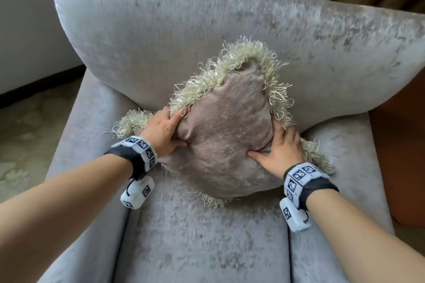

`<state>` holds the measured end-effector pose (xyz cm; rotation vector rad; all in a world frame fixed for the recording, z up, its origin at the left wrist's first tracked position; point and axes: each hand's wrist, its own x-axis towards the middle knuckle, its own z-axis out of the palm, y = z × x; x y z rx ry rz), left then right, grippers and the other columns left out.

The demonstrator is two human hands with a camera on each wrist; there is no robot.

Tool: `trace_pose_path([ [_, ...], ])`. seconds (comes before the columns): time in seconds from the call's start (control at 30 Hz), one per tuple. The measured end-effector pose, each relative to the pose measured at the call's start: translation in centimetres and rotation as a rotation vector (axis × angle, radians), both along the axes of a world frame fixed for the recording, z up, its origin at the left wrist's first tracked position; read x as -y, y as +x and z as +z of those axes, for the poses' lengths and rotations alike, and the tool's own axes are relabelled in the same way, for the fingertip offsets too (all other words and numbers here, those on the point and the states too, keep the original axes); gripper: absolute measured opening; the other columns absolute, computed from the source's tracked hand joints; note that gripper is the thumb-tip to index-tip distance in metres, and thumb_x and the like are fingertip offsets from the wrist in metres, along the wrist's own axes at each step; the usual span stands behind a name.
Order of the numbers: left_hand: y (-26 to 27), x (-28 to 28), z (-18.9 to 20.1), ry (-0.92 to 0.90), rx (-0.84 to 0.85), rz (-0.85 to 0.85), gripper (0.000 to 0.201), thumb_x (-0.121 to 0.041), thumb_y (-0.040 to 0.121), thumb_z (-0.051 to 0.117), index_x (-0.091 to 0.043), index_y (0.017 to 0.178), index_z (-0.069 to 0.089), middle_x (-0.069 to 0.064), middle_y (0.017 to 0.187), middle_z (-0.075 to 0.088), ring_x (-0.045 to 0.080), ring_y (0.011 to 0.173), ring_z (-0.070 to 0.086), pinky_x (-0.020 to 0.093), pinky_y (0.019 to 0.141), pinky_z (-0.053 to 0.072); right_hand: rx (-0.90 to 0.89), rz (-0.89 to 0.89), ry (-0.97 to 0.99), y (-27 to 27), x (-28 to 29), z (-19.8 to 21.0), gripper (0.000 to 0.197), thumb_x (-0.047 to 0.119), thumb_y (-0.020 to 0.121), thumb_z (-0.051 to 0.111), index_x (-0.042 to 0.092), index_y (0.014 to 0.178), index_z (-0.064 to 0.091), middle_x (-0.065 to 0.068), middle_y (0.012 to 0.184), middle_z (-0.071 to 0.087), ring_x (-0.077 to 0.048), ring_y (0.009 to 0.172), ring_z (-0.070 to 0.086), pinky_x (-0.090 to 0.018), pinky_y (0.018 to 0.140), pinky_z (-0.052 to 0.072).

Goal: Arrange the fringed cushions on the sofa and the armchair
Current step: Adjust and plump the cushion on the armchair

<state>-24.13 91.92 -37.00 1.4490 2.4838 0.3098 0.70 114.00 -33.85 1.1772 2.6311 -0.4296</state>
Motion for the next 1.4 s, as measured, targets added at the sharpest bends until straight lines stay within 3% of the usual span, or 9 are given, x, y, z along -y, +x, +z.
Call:
trace_pose_path([
  [0.17,-0.6,3.8,0.2,0.099,0.135,0.079,0.089,-0.027,0.06,0.091,-0.009,0.132,0.041,0.019,0.098,0.054,0.036,0.084,0.056,0.047,0.075,0.051,-0.24,0.093,0.016,-1.0,2.1,1.8,0.101,0.067,0.06,0.078,0.032,0.133,0.016,-0.021,0.12,0.047,-0.039,0.113,0.045,-0.048,0.097,0.037],
  [0.33,1.3,8.7,-0.7,0.157,0.122,0.112,0.06,-0.029,0.068,0.077,-0.003,0.115,0.05,0.022,0.091,0.057,0.037,0.079,0.056,0.047,0.071,0.051,-0.182,0.193,0.06,-0.1,5.1,2.7,0.096,0.076,0.062,0.07,0.034,0.132,0.019,-0.025,0.135,0.047,-0.042,0.131,0.04,-0.053,0.109,0.032],
  [0.43,2.8,10.1,-1.4,0.114,0.11,0.098,0.05,-0.036,0.065,0.056,-0.004,0.104,0.052,0.024,0.079,0.058,0.039,0.067,0.058,0.045,0.061,0.052,-0.229,0.21,0.113,2.1,6.7,1.6,0.098,0.071,0.056,0.078,0.024,0.13,0.034,-0.029,0.125,0.056,-0.049,0.119,0.053,-0.059,0.098,0.042],
  [0.57,3.6,7.6,1.1,0.194,0.076,-0.017,0.029,-0.019,0.059,0.06,-0.001,0.081,0.054,0.015,0.061,0.055,0.03,0.049,0.054,0.03,0.047,0.04,-0.295,0.157,0.133,3.8,6.3,1.0,0.104,0.05,0.046,0.092,0.021,0.13,0.036,-0.029,0.113,0.06,-0.049,0.104,0.059,-0.058,0.087,0.05],
  [0.7,3.1,3.8,5.3,0.344,-0.076,-0.1,0.049,-0.012,0.061,0.06,-0.002,0.109,0.052,0.016,0.071,0.05,0.021,0.058,0.039,0.028,0.054,0.03,-0.419,0.059,0.184,4.0,3.1,4.0,0.098,0.044,0.049,0.093,0.017,0.125,0.036,-0.026,0.092,0.056,-0.043,0.086,0.056,-0.051,0.076,0.049],
  [0.87,2.0,0.5,10.1,0.414,-0.194,-0.116,0.043,-0.025,0.073,0.049,-0.007,0.112,0.05,0.015,0.074,0.045,0.017,0.068,0.027,0.031,0.055,0.026,-0.498,0.044,0.281,3.4,-1.2,8.0,0.095,0.074,0.049,0.081,0.014,0.112,0.043,-0.026,0.091,0.054,-0.041,0.086,0.052,-0.048,0.075,0.046],
  [0.97,1.3,-0.9,9.5,0.364,-0.198,-0.098,0.044,-0.021,0.071,0.067,-0.009,0.11,0.049,0.014,0.075,0.044,0.018,0.065,0.03,0.032,0.054,0.027,-0.39,0.043,0.238,2.5,-2.7,7.5,0.097,0.088,0.049,0.062,0.019,0.115,0.042,-0.023,0.096,0.055,-0.04,0.093,0.049,-0.048,0.081,0.045],
  [1.07,0.5,-1.8,7.3,0.184,-0.127,-0.083,0.084,-0.032,0.06,0.088,-0.013,0.128,0.042,0.019,0.085,0.05,0.027,0.068,0.046,0.039,0.055,0.044,-0.28,0.033,0.203,1.6,-3.6,5.5,0.106,0.094,0.045,0.052,0.024,0.122,0.033,-0.025,0.097,0.053,-0.041,0.099,0.048,-0.05,0.088,0.041],
  [1.4,-0.2,-1.7,6.9,-0.03,-0.289,-0.039,0.111,-0.071,0.05,0.078,-0.02,0.136,0.032,0.019,0.107,0.043,0.037,0.095,0.045,0.054,0.085,0.043,-0.135,0.057,0.246,1.6,-4.1,3.9,0.112,0.099,0.056,0.039,0.023,0.136,0.017,-0.025,0.15,0.018,-0.041,0.139,0.019,-0.059,0.116,0.016],
])
